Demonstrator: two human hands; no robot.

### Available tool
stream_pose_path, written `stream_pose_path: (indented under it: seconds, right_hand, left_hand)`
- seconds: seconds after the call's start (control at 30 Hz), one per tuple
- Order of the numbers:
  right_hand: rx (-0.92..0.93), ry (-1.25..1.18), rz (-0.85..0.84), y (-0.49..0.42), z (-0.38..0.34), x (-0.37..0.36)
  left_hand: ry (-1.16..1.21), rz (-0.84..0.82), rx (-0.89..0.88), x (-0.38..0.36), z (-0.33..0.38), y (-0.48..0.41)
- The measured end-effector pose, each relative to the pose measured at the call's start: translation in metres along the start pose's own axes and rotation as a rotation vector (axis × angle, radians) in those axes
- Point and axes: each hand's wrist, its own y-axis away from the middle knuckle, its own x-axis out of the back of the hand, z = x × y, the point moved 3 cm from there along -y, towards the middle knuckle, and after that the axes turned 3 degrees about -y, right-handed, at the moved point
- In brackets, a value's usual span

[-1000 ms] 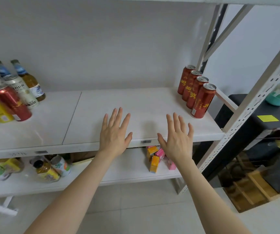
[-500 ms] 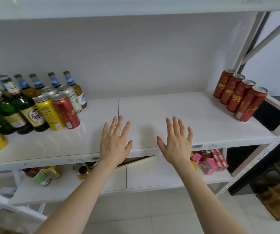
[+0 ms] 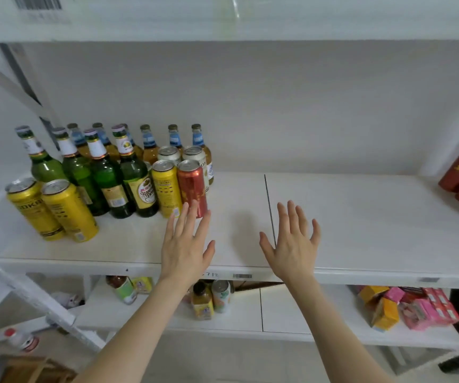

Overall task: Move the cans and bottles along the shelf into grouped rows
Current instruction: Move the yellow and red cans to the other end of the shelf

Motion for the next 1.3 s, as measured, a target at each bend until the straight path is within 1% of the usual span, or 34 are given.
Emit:
stream_pose_path:
  seconds: [0.33, 0.5, 0.67, 0.83, 1.03, 1.2, 1.3]
  right_hand:
    - [0.006, -0.042, -0.016, 0.014, -0.173, -0.040]
    - [0.030, -0.077, -0.023, 0.011, -0.246, -0.058]
    - [0.073, -0.110, 0.007, 0.007, -0.307, -0.075]
    - [0.093, -0.139, 0.000, 0.008, -0.358, -0.087]
    - [0.069, -0.166, 0.006, 0.001, -0.412, -0.097]
    - [0.048, -0.261, -0.005, -0.002, -0.441, -0.110]
    - [-0.020, -0.384, -0.070, -0.006, -0.445, -0.124]
  left_hand:
    - [-0.028, -0.013, 0.024, 0.008, -0.181, 0.040]
    - [-0.034, -0.029, 0.062, 0.004, -0.246, 0.051]
    - [-0.028, 0.004, 0.082, -0.004, -0.301, 0.057]
    - [0.031, 0.021, 0.105, -0.010, -0.353, 0.066]
    - [0.067, 0.024, 0.052, -0.016, -0.413, 0.070]
    - [0.106, 0.010, 0.071, -0.031, -0.442, 0.073]
    - [0.201, -0.036, 0.105, -0.044, -0.445, 0.069]
